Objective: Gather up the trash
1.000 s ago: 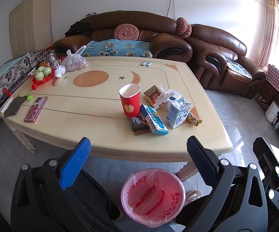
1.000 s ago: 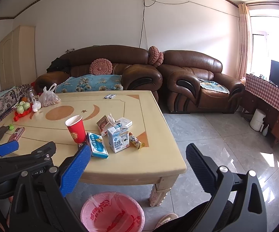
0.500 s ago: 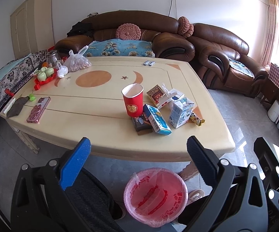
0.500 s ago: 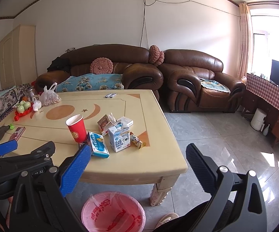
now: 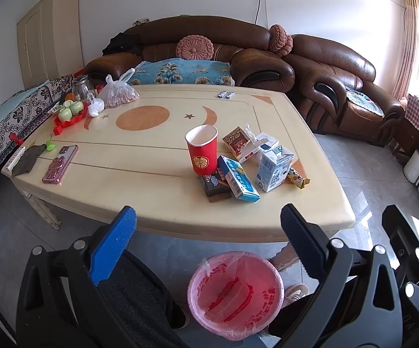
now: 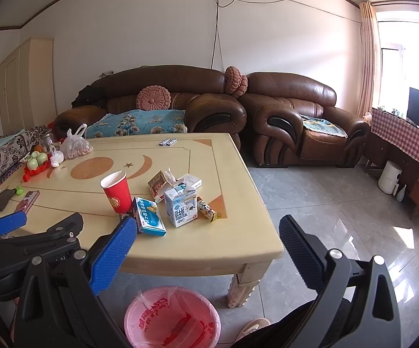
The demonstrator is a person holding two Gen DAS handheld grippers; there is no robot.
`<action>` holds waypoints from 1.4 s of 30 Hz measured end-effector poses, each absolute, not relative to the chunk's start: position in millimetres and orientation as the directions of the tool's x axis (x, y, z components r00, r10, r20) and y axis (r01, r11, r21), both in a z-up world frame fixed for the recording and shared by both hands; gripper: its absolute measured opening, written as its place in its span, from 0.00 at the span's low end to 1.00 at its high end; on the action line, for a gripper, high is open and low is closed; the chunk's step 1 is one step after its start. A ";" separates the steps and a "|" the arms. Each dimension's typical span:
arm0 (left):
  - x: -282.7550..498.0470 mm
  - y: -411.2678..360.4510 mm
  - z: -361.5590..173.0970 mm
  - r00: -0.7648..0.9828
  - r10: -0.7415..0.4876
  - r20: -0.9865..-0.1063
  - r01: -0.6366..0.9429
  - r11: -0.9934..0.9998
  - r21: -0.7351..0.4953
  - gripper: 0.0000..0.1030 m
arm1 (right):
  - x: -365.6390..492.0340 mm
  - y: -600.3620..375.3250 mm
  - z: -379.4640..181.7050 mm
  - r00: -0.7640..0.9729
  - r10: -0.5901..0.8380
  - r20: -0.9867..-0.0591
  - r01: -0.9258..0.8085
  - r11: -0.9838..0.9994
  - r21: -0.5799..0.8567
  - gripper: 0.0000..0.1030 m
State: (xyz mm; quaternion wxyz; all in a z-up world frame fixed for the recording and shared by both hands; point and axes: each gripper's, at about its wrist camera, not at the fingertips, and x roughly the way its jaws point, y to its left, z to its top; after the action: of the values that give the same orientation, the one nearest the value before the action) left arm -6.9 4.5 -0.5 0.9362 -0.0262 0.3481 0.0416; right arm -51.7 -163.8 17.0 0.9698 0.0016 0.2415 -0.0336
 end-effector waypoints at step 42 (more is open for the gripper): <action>23.9 24.9 -23.1 0.677 0.046 -0.734 -0.100 0.994 -0.030 0.95 | -15.7 -169.8 -4.8 0.849 0.064 -0.524 -0.037 0.997 0.062 0.94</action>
State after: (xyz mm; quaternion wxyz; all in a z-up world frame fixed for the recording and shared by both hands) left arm 23.9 24.9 -23.1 0.9151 -0.0338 0.3997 0.0401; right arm -15.7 -169.8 -4.8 0.9612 0.0247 0.2733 0.0264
